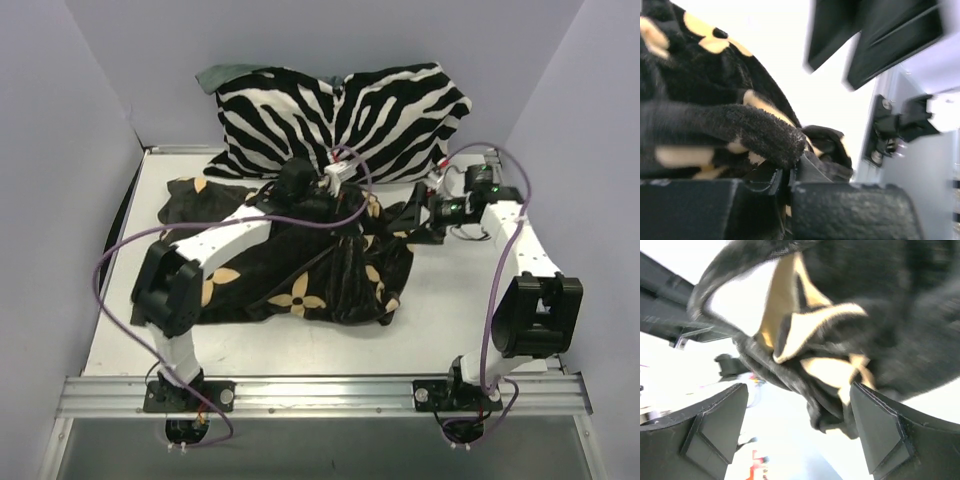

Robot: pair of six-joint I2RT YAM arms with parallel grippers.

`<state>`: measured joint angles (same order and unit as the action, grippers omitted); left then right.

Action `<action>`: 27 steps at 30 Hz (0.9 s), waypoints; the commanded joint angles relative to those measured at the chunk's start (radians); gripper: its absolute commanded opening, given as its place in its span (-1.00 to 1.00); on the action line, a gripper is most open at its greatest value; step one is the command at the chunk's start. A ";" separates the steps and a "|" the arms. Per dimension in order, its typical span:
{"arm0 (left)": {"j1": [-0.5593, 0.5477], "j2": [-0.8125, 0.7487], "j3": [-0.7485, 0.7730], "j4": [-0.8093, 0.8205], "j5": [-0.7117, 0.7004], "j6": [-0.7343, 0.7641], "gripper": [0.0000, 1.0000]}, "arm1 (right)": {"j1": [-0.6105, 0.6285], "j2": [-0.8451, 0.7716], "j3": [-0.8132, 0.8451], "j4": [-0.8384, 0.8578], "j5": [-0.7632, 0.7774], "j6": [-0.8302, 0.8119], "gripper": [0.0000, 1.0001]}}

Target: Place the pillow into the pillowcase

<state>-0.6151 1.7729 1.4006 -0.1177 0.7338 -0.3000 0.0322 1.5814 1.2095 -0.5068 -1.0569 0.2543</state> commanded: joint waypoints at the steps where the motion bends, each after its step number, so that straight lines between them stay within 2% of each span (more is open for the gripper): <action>1: -0.061 0.138 0.145 0.064 -0.108 0.056 -0.72 | -0.057 -0.026 0.091 -0.438 0.142 -0.364 0.70; 2: -0.061 0.179 0.197 0.032 -0.123 0.065 -0.58 | -0.069 -0.031 0.097 -0.452 0.168 -0.386 0.70; 3: -0.055 0.257 0.286 -0.049 -0.154 0.077 -0.18 | -0.090 -0.034 0.101 -0.463 0.196 -0.430 0.70; 5: -0.034 0.296 0.357 -0.144 -0.162 0.116 0.00 | -0.094 -0.053 0.107 -0.515 0.277 -0.501 0.70; 6: -0.016 0.260 0.351 -0.137 -0.104 0.114 0.07 | -0.092 -0.067 0.096 -0.524 0.306 -0.580 0.70; 8: 0.061 0.171 0.221 -0.070 -0.044 0.095 0.89 | -0.088 -0.115 0.035 -0.530 0.389 -0.650 0.70; 9: 0.087 0.067 0.169 -0.045 -0.022 0.098 0.95 | -0.080 -0.133 0.009 -0.530 0.412 -0.682 0.71; 11: 0.178 -0.028 0.079 -0.091 0.048 0.125 0.95 | -0.042 -0.200 -0.081 -0.500 0.484 -0.780 0.71; 12: 0.210 -0.108 0.060 -0.182 0.064 0.180 0.95 | -0.038 -0.225 -0.114 -0.477 0.509 -0.794 0.73; 15: 0.294 -0.223 0.005 -0.403 0.075 0.335 0.95 | 0.086 -0.277 -0.197 -0.363 0.567 -0.782 0.71; 17: 0.354 -0.275 -0.087 -0.442 0.097 0.376 0.95 | 0.123 -0.249 -0.174 -0.270 0.574 -0.688 0.59; 18: 0.365 -0.324 -0.122 -0.448 0.101 0.383 0.93 | 0.118 -0.224 -0.144 -0.241 0.577 -0.655 0.36; 19: 0.370 -0.345 -0.147 -0.447 0.102 0.392 0.90 | 0.109 -0.163 -0.105 -0.210 0.574 -0.626 0.23; 20: 0.356 -0.361 -0.166 -0.441 0.122 0.397 0.78 | 0.075 -0.129 -0.067 -0.202 0.558 -0.556 0.03; 22: 0.312 -0.383 -0.199 -0.370 0.109 0.345 0.68 | 0.028 -0.030 0.059 -0.185 0.447 -0.477 -0.06; 23: 0.254 -0.374 -0.209 -0.300 0.072 0.305 0.68 | -0.004 0.006 0.132 -0.184 0.381 -0.411 -0.13; 27: 0.076 -0.276 -0.163 -0.191 -0.100 0.253 0.88 | 0.000 0.143 0.229 -0.168 0.281 -0.298 -0.30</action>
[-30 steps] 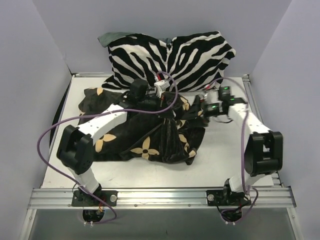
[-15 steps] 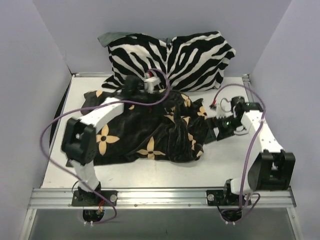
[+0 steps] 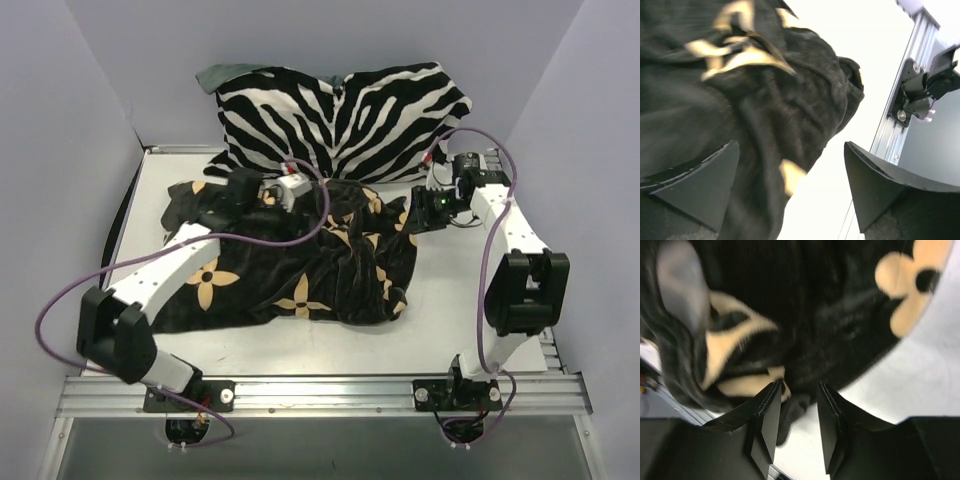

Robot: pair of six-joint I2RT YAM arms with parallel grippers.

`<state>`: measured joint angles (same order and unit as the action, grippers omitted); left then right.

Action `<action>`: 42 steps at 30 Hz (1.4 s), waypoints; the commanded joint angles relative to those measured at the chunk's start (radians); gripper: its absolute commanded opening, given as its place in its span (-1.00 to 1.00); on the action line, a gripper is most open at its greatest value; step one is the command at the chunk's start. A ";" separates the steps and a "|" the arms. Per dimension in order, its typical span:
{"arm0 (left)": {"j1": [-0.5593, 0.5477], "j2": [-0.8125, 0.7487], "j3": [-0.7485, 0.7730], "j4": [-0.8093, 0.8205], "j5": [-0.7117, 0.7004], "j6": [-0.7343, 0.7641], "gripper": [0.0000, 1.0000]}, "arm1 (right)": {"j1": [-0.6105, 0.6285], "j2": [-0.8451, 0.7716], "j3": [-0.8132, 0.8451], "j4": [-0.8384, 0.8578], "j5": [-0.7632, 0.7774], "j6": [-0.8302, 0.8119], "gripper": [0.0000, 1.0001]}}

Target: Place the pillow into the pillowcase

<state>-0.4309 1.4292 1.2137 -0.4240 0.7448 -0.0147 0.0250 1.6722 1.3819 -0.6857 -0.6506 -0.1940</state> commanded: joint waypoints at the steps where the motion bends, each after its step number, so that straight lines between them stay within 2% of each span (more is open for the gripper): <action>1: -0.135 0.100 0.071 0.128 -0.131 -0.047 0.90 | 0.015 0.072 0.084 0.040 -0.179 0.172 -0.31; 6: -0.200 0.334 0.219 0.181 -0.191 -0.178 0.89 | 0.102 0.136 0.089 0.089 -0.233 0.194 -0.40; 10: -0.201 0.451 0.305 0.188 -0.206 -0.255 0.61 | 0.130 0.158 0.031 0.123 -0.248 0.194 -0.45; 11: -0.198 0.474 0.313 0.200 -0.170 -0.278 0.39 | 0.133 0.161 0.010 0.135 -0.250 0.194 -0.46; 13: -0.198 0.488 0.311 0.266 -0.130 -0.300 0.20 | 0.139 0.170 -0.001 0.166 -0.254 0.194 -0.48; 14: -0.197 0.488 0.294 0.333 -0.080 -0.339 -0.13 | 0.150 0.176 -0.004 0.173 -0.259 0.226 -0.50; 15: -0.193 0.485 0.290 0.370 -0.049 -0.358 -0.33 | 0.154 0.181 -0.003 0.186 -0.270 0.232 -0.52; 16: -0.189 0.476 0.284 0.402 -0.021 -0.373 -0.61 | 0.162 0.193 0.000 0.189 -0.277 0.243 -0.54; 17: -0.183 0.438 0.273 0.494 0.016 -0.399 -0.99 | 0.174 0.193 0.000 0.193 -0.287 0.263 -0.59; 20: -0.178 0.360 0.260 0.550 0.060 -0.415 -1.00 | 0.217 0.185 -0.023 0.245 -0.320 0.313 -0.62; 23: -0.183 0.327 0.282 0.567 0.117 -0.470 -1.00 | 0.263 0.199 -0.055 0.375 -0.351 0.445 -0.62; 26: -0.187 0.333 0.259 0.541 0.117 -0.472 -1.00 | 0.308 0.279 -0.029 0.488 -0.365 0.565 -0.53; 27: -0.172 0.338 0.253 0.518 0.099 -0.466 -0.76 | 0.293 0.299 -0.018 0.501 -0.371 0.608 -0.48; 28: -0.160 0.344 0.241 0.495 0.096 -0.467 -0.42 | 0.276 0.319 -0.011 0.502 -0.388 0.617 -0.39; 30: -0.118 0.338 0.228 0.435 0.085 -0.470 0.31 | 0.178 0.302 -0.029 0.477 -0.397 0.611 -0.25; 31: -0.070 0.324 0.216 0.426 0.073 -0.464 0.72 | 0.141 0.266 -0.040 0.441 -0.399 0.546 -0.18; 32: -0.045 0.279 0.190 0.363 0.065 -0.421 0.85 | 0.097 0.247 -0.035 0.386 -0.376 0.481 -0.03; 34: 0.009 0.225 0.170 0.296 0.062 -0.345 0.95 | -0.010 0.187 -0.005 0.170 -0.328 0.348 0.15; 35: 0.061 0.173 0.170 0.177 0.051 -0.230 0.95 | -0.026 0.172 0.037 0.097 -0.295 0.205 0.31; 36: 0.092 0.146 0.173 0.098 0.048 -0.161 0.95 | -0.071 0.156 0.060 -0.042 -0.220 0.141 0.35; 37: 0.118 0.117 0.179 0.018 0.032 -0.013 0.95 | -0.121 0.126 0.083 -0.113 -0.187 0.069 0.39; 38: 0.182 0.061 0.175 -0.142 -0.001 0.069 0.95 | -0.138 0.106 0.109 -0.167 -0.158 -0.035 0.46; 39: 0.213 0.030 0.165 -0.216 -0.011 0.143 0.95 | -0.155 0.081 0.108 -0.246 -0.091 -0.086 0.49; 40: 0.245 -0.002 0.147 -0.290 -0.024 0.295 0.95 | -0.166 0.020 0.097 -0.282 -0.068 -0.137 0.54; 41: 0.320 -0.065 0.127 -0.420 -0.069 0.364 0.95 | -0.165 -0.017 0.077 -0.314 -0.031 -0.238 0.68; 42: 0.352 -0.096 0.080 -0.477 -0.093 0.427 0.95 | -0.154 -0.058 0.006 -0.346 0.029 -0.277 0.80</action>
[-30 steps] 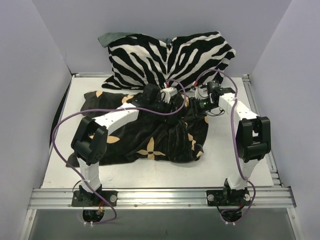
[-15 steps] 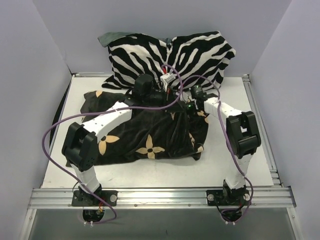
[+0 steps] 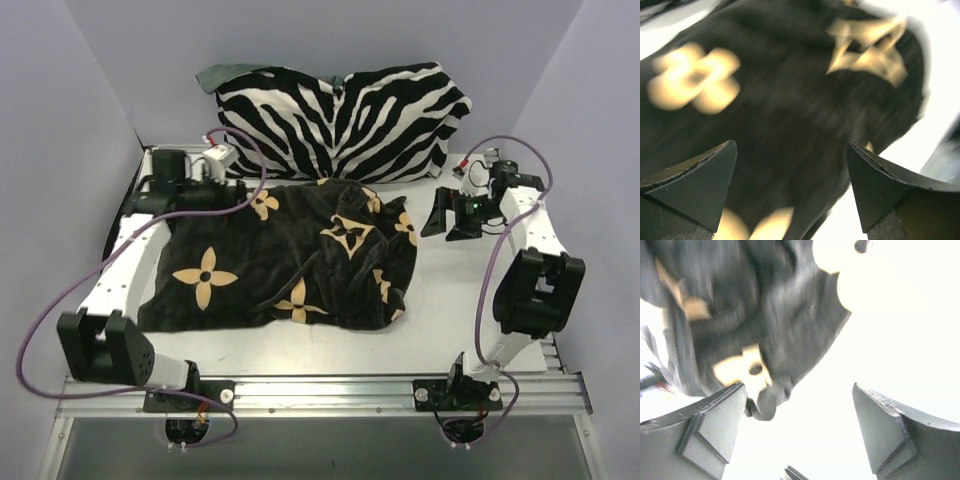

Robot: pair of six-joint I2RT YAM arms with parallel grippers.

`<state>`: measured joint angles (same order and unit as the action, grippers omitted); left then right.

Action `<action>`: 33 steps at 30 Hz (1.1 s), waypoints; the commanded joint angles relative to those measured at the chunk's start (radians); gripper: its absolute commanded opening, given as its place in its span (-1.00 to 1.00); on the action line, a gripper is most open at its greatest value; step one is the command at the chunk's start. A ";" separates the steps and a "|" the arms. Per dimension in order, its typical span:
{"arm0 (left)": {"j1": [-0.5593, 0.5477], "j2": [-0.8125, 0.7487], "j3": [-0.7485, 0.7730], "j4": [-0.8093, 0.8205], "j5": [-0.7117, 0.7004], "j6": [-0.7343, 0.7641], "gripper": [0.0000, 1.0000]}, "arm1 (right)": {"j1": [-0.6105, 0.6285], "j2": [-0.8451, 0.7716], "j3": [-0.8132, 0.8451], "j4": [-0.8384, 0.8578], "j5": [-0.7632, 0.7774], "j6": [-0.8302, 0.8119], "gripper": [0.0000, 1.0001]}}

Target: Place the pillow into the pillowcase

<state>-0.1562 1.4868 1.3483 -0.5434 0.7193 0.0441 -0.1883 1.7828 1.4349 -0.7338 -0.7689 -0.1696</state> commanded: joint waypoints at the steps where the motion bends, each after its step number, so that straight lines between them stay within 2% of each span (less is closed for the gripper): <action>1: 0.128 -0.183 -0.079 -0.410 -0.073 0.502 0.95 | 0.070 -0.257 -0.089 -0.309 0.179 -0.335 0.91; 2: 0.233 -0.227 -0.104 -0.514 -0.069 0.573 0.95 | 0.117 -0.304 -0.134 -0.315 0.213 -0.396 0.93; 4: 0.343 -0.259 -0.170 -0.602 -0.072 0.739 0.95 | 0.182 -0.440 -0.293 -0.300 0.317 -0.441 0.94; 5: 0.389 -0.275 -0.187 -0.684 -0.072 0.782 0.95 | 0.231 -0.485 -0.354 -0.253 0.347 -0.442 0.96; 6: 0.494 -0.278 -0.205 -0.723 -0.069 0.821 0.95 | 0.313 -0.559 -0.443 -0.233 0.385 -0.449 0.96; 10: 0.691 -0.267 -0.241 -0.865 -0.083 0.956 0.95 | 0.495 -0.661 -0.653 -0.064 0.492 -0.456 1.00; 13: 0.745 -0.263 -0.291 -0.874 -0.128 0.981 0.95 | 0.584 -0.654 -0.778 0.152 0.557 -0.499 1.00; 14: 0.750 -0.270 -0.310 -0.856 -0.151 0.972 0.95 | 0.601 -0.636 -0.797 0.262 0.597 -0.501 1.00; 18: 0.751 -0.315 -0.376 -0.802 -0.231 0.999 0.95 | 0.655 -0.490 -0.814 0.457 0.660 -0.498 0.94; 20: 0.751 -0.333 -0.415 -0.727 -0.303 0.988 0.95 | 0.671 -0.450 -0.809 0.519 0.663 -0.498 0.71; 21: 0.751 -0.335 -0.458 -0.704 -0.329 0.991 0.95 | 0.671 -0.419 -0.789 0.519 0.662 -0.492 0.48; 22: 0.753 -0.335 -0.478 -0.685 -0.348 1.020 0.95 | 0.670 -0.412 -0.782 0.519 0.668 -0.486 0.00; 24: 0.751 -0.342 -0.549 -0.614 -0.418 1.045 0.95 | 0.650 -0.440 -0.768 0.487 0.662 -0.490 -0.29; 25: 0.751 -0.347 -0.570 -0.577 -0.438 1.057 0.95 | 0.632 -0.463 -0.762 0.469 0.649 -0.498 -0.68; 26: 0.751 -0.355 -0.598 -0.510 -0.446 1.069 0.95 | 0.592 -0.489 -0.754 0.415 0.636 -0.504 -0.95; 30: 0.750 -0.312 -0.695 -0.342 -0.446 1.086 0.95 | 0.457 -0.630 -0.685 0.262 0.573 -0.524 -1.00; 33: 0.750 -0.218 -0.753 -0.204 -0.434 1.070 0.89 | 0.360 -0.695 -0.634 0.162 0.531 -0.565 -1.00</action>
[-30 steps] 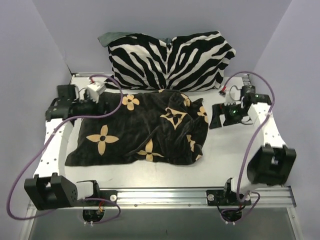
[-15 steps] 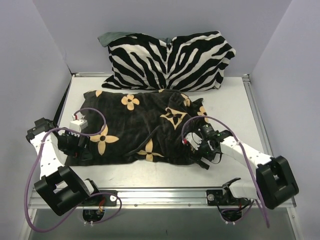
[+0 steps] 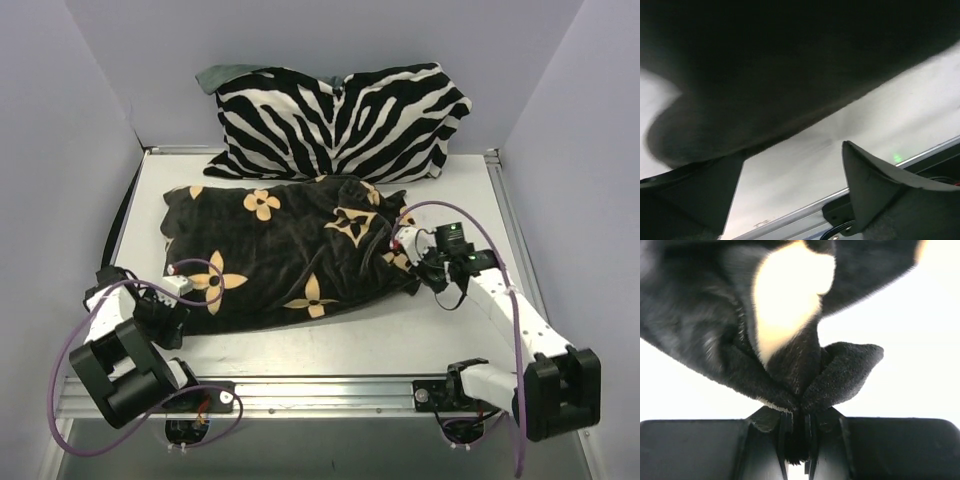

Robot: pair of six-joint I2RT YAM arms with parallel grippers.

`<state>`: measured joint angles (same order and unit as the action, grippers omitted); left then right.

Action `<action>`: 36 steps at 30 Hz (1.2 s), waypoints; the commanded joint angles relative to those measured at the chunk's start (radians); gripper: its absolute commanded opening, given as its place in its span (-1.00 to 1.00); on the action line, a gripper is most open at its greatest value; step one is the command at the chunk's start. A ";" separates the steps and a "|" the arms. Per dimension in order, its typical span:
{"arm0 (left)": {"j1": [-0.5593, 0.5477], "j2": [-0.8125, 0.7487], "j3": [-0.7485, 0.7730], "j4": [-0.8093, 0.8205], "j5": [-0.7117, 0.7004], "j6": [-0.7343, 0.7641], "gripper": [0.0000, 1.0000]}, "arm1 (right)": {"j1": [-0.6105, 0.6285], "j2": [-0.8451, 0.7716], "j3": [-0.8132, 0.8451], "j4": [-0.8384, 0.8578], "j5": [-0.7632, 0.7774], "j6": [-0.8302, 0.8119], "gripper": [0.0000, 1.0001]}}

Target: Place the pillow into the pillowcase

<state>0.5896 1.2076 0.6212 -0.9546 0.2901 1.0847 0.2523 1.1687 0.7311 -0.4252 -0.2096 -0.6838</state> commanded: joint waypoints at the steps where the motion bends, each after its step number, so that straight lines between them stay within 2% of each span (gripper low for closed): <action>1: 0.022 0.111 0.003 0.208 0.073 0.026 0.74 | -0.099 -0.093 0.080 -0.167 -0.033 -0.081 -1.00; 3: 0.012 0.157 0.028 0.241 0.096 -0.031 0.36 | -0.148 -0.121 0.088 -0.211 -0.040 -0.103 -1.00; 4: 0.001 0.199 0.040 0.238 0.125 -0.064 -0.17 | -0.160 -0.125 0.093 -0.221 -0.040 -0.109 -1.00; 6: -0.005 0.224 0.089 0.206 0.150 -0.080 -0.69 | -0.182 -0.130 0.129 -0.253 -0.045 -0.103 -1.00; 7: -0.008 0.224 0.112 0.156 0.167 -0.081 -0.91 | -0.198 -0.129 0.149 -0.260 -0.048 -0.096 -1.00; 8: -0.005 0.211 0.161 0.128 0.214 -0.086 -1.00 | -0.202 -0.126 0.187 -0.273 -0.053 -0.073 -1.00; 10: -0.005 0.170 0.234 0.056 0.277 -0.144 -1.00 | -0.206 -0.116 0.240 -0.277 -0.048 -0.053 -1.00; 11: -0.004 0.115 0.326 0.041 0.353 -0.178 -1.00 | -0.208 -0.110 0.302 -0.277 -0.047 -0.027 -1.00; 15: -0.008 0.020 0.525 0.017 0.493 -0.342 -1.00 | -0.215 -0.038 0.468 -0.277 -0.033 0.021 -1.00; 20: -0.002 0.020 0.764 0.040 0.576 -0.570 -1.00 | -0.214 0.022 0.641 -0.279 -0.011 0.020 -1.00; 22: -0.002 0.003 0.860 0.123 0.580 -0.698 -1.00 | -0.217 0.051 0.759 -0.277 0.027 0.003 -1.00; 24: -0.002 0.003 0.903 0.137 0.593 -0.733 -1.00 | -0.220 0.065 0.820 -0.296 0.026 -0.003 -1.00; 25: -0.016 0.016 0.917 0.050 0.600 -0.685 -1.00 | -0.217 0.063 0.823 -0.308 0.018 -0.022 -1.00; 26: -0.031 0.023 0.926 -0.023 0.606 -0.619 -0.94 | -0.219 0.056 0.805 -0.320 0.000 -0.025 -1.00; 27: -0.052 0.024 0.916 -0.118 0.601 -0.523 -0.69 | -0.214 0.034 0.779 -0.325 -0.005 -0.032 -1.00; 28: -0.121 0.011 0.887 -0.294 0.575 -0.312 -0.29 | -0.200 0.020 0.737 -0.331 -0.005 -0.042 -1.00; 29: -0.154 -0.003 0.797 -0.356 0.498 -0.234 -0.18 | -0.191 0.007 0.661 -0.333 0.004 -0.057 -1.00; 31: -0.188 -0.076 0.668 -0.497 0.449 -0.018 -0.04 | -0.177 -0.043 0.581 -0.336 0.015 -0.066 -1.00; 32: -0.212 -0.107 0.537 -0.521 0.402 0.024 0.21 | -0.174 -0.062 0.512 -0.337 0.016 -0.074 -1.00; 34: -0.255 -0.198 0.422 -0.562 0.341 0.116 0.33 | -0.171 -0.109 0.460 -0.354 0.024 -0.077 -1.00; 35: -0.307 -0.232 0.360 -0.561 0.312 0.130 0.42 | -0.166 -0.119 0.435 -0.362 0.026 -0.082 -1.00; 36: -0.330 -0.264 0.291 -0.550 0.267 0.054 0.65 | -0.165 -0.139 0.400 -0.368 0.038 -0.083 -1.00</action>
<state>0.3229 1.0557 1.0088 -1.2377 0.6743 1.0042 0.0761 1.0954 1.1786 -0.7746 -0.2028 -0.7418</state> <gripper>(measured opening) 0.752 0.090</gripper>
